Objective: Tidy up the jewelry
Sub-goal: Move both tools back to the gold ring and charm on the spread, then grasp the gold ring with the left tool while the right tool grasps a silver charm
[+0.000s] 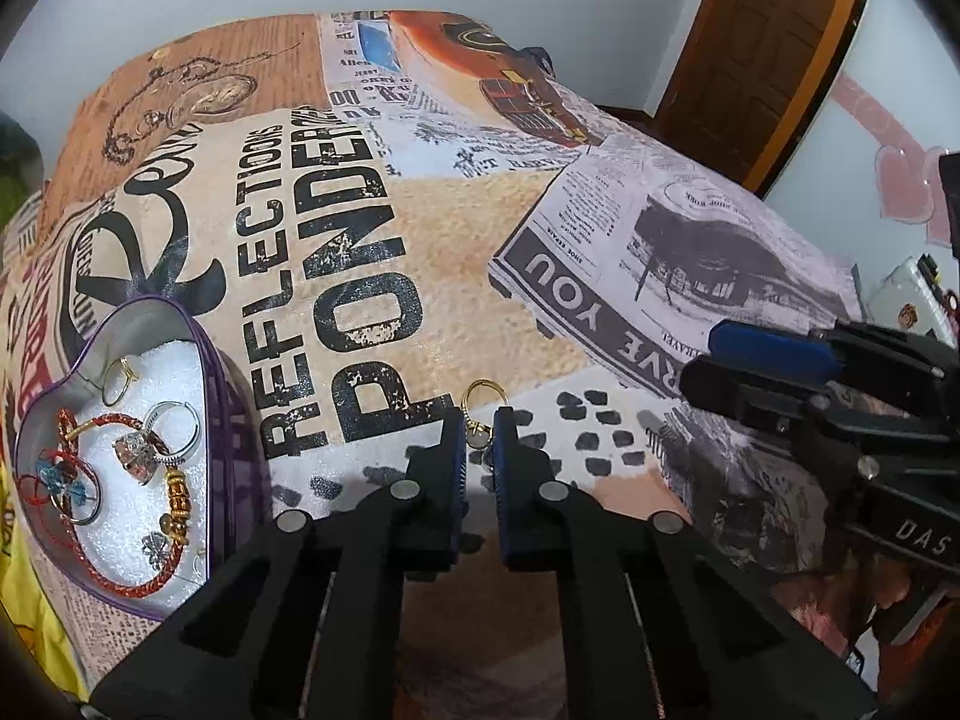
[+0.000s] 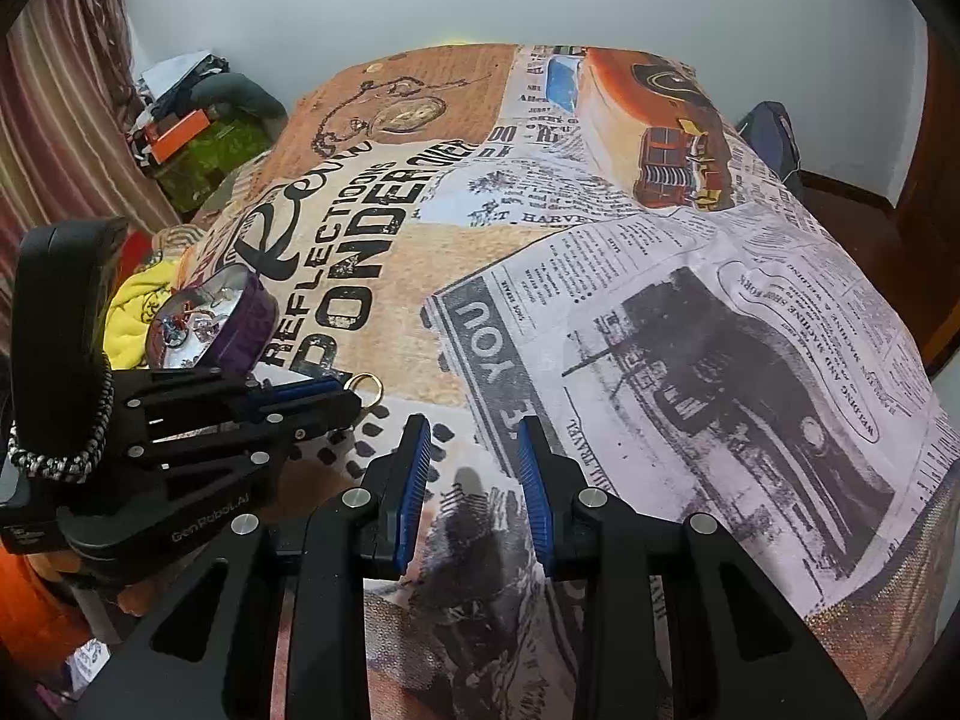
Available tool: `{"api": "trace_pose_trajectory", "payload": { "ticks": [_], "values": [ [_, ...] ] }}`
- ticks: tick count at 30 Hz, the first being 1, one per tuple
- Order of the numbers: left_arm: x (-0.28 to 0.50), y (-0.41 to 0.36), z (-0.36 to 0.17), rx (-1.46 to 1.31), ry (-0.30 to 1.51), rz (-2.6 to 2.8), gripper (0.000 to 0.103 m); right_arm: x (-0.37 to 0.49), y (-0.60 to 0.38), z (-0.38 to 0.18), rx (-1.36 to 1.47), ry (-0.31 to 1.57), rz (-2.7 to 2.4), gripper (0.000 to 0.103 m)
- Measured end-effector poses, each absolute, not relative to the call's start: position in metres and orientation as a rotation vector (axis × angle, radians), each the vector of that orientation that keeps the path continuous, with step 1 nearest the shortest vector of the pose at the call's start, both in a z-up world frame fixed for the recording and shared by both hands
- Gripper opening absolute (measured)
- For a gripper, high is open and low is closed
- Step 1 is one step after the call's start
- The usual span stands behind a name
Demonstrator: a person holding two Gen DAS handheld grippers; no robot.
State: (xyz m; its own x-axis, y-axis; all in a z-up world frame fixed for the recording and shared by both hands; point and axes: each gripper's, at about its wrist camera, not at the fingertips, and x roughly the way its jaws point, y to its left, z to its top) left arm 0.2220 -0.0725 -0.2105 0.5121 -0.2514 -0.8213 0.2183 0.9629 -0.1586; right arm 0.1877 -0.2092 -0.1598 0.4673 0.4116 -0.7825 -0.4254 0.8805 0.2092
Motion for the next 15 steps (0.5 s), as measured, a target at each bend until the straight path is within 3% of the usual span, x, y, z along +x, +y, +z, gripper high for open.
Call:
{"api": "trace_pose_trajectory", "payload": {
  "ticks": [15],
  "values": [
    [0.190,-0.045,-0.163,-0.049,0.847,-0.254,0.007,0.187,-0.157,-0.177,-0.084,1.012,0.644,0.027]
  ]
}}
